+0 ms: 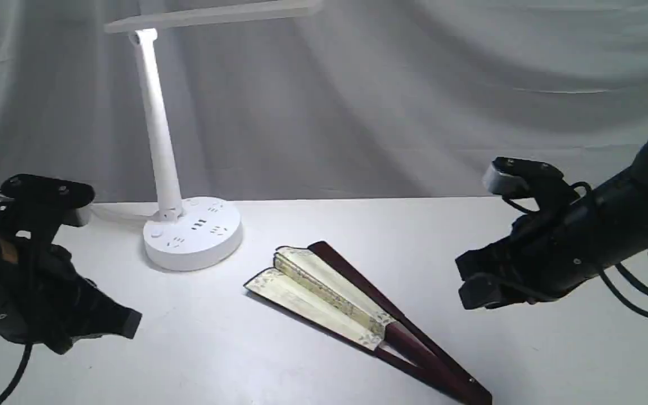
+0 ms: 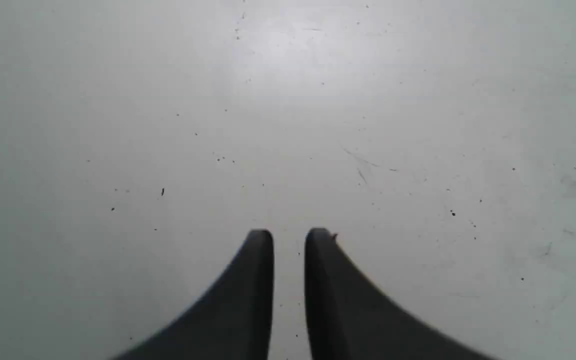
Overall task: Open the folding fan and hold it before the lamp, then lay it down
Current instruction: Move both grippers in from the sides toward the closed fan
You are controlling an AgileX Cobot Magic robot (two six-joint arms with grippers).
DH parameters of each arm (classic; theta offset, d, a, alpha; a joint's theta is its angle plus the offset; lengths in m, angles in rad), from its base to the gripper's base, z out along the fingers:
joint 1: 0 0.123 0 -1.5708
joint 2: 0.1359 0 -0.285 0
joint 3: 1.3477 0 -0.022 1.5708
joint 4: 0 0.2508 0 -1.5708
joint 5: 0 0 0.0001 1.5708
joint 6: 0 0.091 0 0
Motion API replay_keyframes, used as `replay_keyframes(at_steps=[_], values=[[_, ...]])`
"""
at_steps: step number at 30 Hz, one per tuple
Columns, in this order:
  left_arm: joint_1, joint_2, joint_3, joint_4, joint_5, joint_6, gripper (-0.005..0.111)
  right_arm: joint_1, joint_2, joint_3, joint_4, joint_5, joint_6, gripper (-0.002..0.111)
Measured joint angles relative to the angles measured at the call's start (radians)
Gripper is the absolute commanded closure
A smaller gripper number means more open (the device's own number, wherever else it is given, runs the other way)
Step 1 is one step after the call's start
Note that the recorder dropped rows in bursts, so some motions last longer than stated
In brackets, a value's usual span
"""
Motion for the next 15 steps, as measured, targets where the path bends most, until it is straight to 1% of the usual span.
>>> replay_keyframes(at_steps=[3, 8, 11, 15], values=[[0.0, 0.0, -0.035, -0.004, 0.036, 0.0, 0.095, 0.0, 0.04, 0.0, 0.084, -0.004, -0.081, 0.08], [0.0, 0.0, -0.05, -0.004, 0.058, 0.0, 0.095, 0.0, 0.114, 0.0, 0.263, -0.037, -0.194, 0.08], [0.0, 0.0, -0.05, -0.004, 0.07, 0.0, 0.095, 0.0, 0.148, -0.005, 0.31, -0.069, -0.208, 0.08], [0.0, 0.0, -0.05, -0.007, 0.07, 0.0, 0.095, 0.0, 0.195, -0.052, 0.328, -0.039, -0.212, 0.08]])
